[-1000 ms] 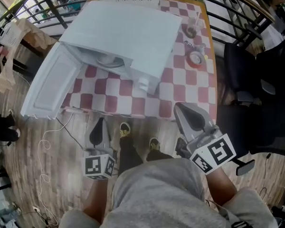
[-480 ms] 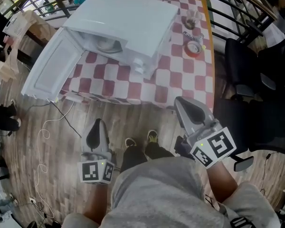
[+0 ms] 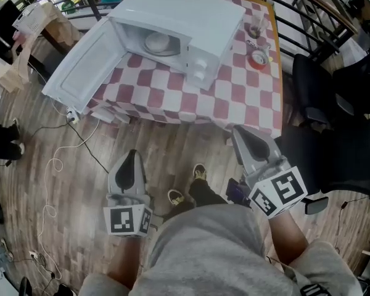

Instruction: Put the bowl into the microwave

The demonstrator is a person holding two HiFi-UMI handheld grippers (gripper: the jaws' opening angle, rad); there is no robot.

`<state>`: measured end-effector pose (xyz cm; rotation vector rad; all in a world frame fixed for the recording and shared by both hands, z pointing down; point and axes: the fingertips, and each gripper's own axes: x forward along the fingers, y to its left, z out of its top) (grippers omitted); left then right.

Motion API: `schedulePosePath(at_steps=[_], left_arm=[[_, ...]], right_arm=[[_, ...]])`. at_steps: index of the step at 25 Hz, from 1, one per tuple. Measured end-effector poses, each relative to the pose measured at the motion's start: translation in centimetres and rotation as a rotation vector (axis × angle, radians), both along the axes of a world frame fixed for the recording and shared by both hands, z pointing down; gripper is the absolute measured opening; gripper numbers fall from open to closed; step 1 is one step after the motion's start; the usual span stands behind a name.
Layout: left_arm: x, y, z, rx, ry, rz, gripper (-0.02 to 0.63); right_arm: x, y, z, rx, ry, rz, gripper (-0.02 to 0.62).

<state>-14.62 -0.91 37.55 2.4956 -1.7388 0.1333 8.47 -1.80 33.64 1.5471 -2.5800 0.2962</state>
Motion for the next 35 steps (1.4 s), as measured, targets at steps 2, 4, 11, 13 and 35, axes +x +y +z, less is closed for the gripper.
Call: schedulePosePath(at_steps=[2, 4, 11, 13, 35], left_arm=[[-1.0, 1.3, -0.3, 0.012, -0.002, 0.001, 0.011], [-1.8, 2.5, -0.7, 0.027, -0.008, 0.003, 0.011], [-3.4, 6.3, -1.1, 0.039, -0.012, 0.004, 0.011], [-3.5, 7.1, -1.2, 0.044, -0.018, 0.002, 0.011], [-3.1, 7.5, -1.5, 0.063, -0.005, 0.029, 0.011]], right_arm=[[-1.1, 1.5, -0.1, 0.000, 0.016, 0.003, -0.006], [-2.0, 2.9, 0.0, 0.000, 0.030, 0.007, -0.006], [-4.2, 6.6, 0.1, -0.009, 0.032, 0.010, -0.006], [-4.6, 7.1, 0.1, -0.005, 0.033, 0.003, -0.006], [-3.6, 7.7, -0.3, 0.036, 0.031, 0.035, -0.006]])
